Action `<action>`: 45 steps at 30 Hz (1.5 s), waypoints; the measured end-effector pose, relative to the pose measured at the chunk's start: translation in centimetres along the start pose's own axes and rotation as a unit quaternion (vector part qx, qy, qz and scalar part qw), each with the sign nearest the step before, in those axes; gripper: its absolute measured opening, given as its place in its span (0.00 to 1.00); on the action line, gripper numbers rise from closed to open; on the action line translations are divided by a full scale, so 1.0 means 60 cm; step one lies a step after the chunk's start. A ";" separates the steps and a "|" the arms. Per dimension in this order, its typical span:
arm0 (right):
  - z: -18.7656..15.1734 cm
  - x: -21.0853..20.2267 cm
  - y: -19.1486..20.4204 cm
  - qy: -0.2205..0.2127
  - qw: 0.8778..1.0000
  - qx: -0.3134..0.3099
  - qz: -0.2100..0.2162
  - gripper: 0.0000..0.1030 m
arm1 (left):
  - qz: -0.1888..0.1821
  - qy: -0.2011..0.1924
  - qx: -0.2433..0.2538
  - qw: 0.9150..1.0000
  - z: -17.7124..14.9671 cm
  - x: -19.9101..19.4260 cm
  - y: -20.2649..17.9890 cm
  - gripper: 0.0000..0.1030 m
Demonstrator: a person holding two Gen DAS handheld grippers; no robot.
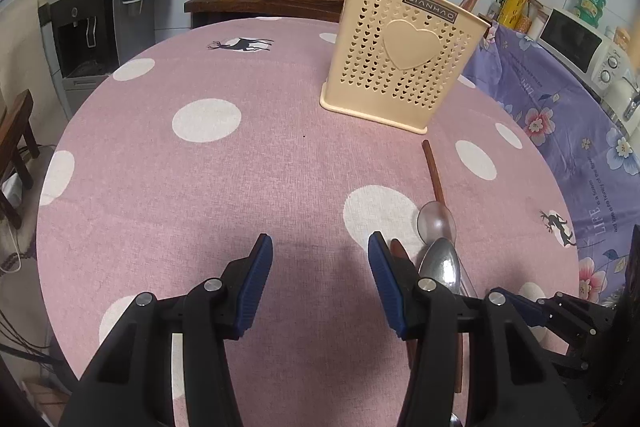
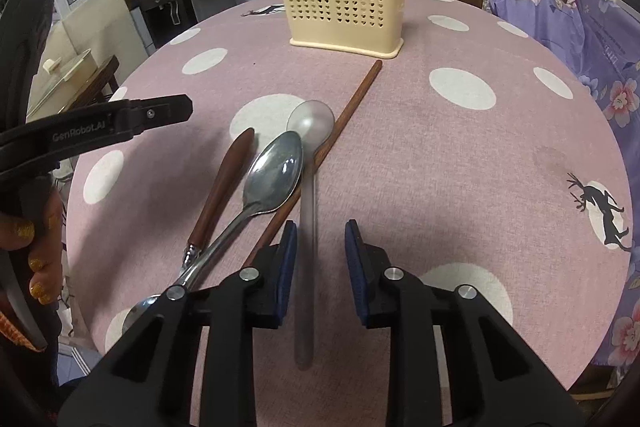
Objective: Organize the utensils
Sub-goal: 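Grasp a wooden spoon and metal spoon with the left tool while the right tool grasps the clear spoon, then lift both held spoons upright and carry them toward the utensil holder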
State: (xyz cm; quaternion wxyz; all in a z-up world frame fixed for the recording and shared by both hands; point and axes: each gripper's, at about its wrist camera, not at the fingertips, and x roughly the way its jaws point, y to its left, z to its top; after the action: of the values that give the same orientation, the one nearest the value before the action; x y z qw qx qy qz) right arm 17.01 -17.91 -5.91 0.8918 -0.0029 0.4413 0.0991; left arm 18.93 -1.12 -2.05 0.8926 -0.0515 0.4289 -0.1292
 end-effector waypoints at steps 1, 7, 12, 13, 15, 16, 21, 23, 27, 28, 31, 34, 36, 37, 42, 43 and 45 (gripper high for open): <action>0.001 0.000 0.002 -0.001 1.000 -0.004 -0.006 0.20 | -0.001 0.002 0.000 1.000 -0.002 0.001 -0.001 0.47; 0.004 0.006 0.009 -0.017 1.000 -0.018 -0.017 0.09 | -0.013 0.014 0.007 1.000 -0.010 0.007 -0.017 0.46; 0.012 0.004 0.001 -0.037 0.999 -0.008 -0.017 0.09 | -0.014 0.019 0.010 1.000 -0.018 0.013 -0.028 0.46; 0.012 0.001 -0.001 -0.044 0.999 -0.007 -0.023 0.09 | -0.014 0.019 0.010 1.000 -0.019 0.013 -0.029 0.46; 0.015 -0.008 -0.011 -0.056 0.998 -0.001 -0.028 0.09 | -0.014 0.019 0.009 1.000 -0.019 0.012 -0.029 0.46; 0.016 -0.012 -0.018 -0.061 0.998 0.006 -0.032 0.09 | -0.014 0.019 0.008 1.000 -0.019 0.012 -0.030 0.46; 0.011 -0.018 -0.065 -0.060 0.995 0.041 -0.073 0.09 | -0.017 0.021 0.010 1.000 -0.020 0.014 -0.036 0.46; 0.004 -0.016 -0.079 -0.053 0.994 0.049 -0.080 0.09 | -0.021 0.025 0.011 0.999 -0.020 0.017 -0.040 0.46; -0.006 -0.012 -0.092 -0.047 0.995 0.062 -0.067 0.09 | -0.034 0.034 0.013 0.999 -0.022 0.023 -0.052 0.44; -0.007 -0.010 -0.093 -0.045 0.995 0.064 -0.067 0.09 | -0.036 0.036 0.017 0.999 -0.023 0.025 -0.056 0.42; -0.008 -0.011 -0.094 -0.048 0.994 0.067 -0.067 0.14 | -0.033 0.046 0.030 0.998 -0.027 0.031 -0.069 0.36; -0.009 -0.011 -0.096 -0.051 0.994 0.072 -0.065 0.21 | -0.034 0.056 0.032 0.997 -0.035 0.035 -0.073 0.32; -0.009 -0.011 -0.097 -0.051 0.994 0.073 -0.067 0.22 | -0.025 0.054 0.039 0.997 -0.038 0.035 -0.079 0.31; -0.009 -0.011 -0.097 -0.051 0.994 0.074 -0.067 0.22 | -0.021 0.053 0.043 0.997 -0.039 0.035 -0.082 0.31; -0.006 -0.010 -0.095 -0.049 0.994 0.074 -0.065 0.22 | -0.001 0.051 0.066 0.997 -0.036 0.042 -0.097 0.28; -0.006 -0.009 -0.095 -0.048 0.994 0.073 -0.065 0.22 | 0.003 0.050 0.070 0.996 -0.034 0.045 -0.100 0.27; -0.004 -0.009 -0.096 -0.046 0.994 0.076 -0.065 0.22 | 0.010 0.047 0.076 0.996 -0.029 0.051 -0.103 0.22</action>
State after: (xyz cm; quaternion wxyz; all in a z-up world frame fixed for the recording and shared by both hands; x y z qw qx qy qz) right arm 17.51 -23.67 -6.09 0.9135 0.0410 0.4046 0.0076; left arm 18.27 -7.88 -4.21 0.8741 0.0265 0.4597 -0.1546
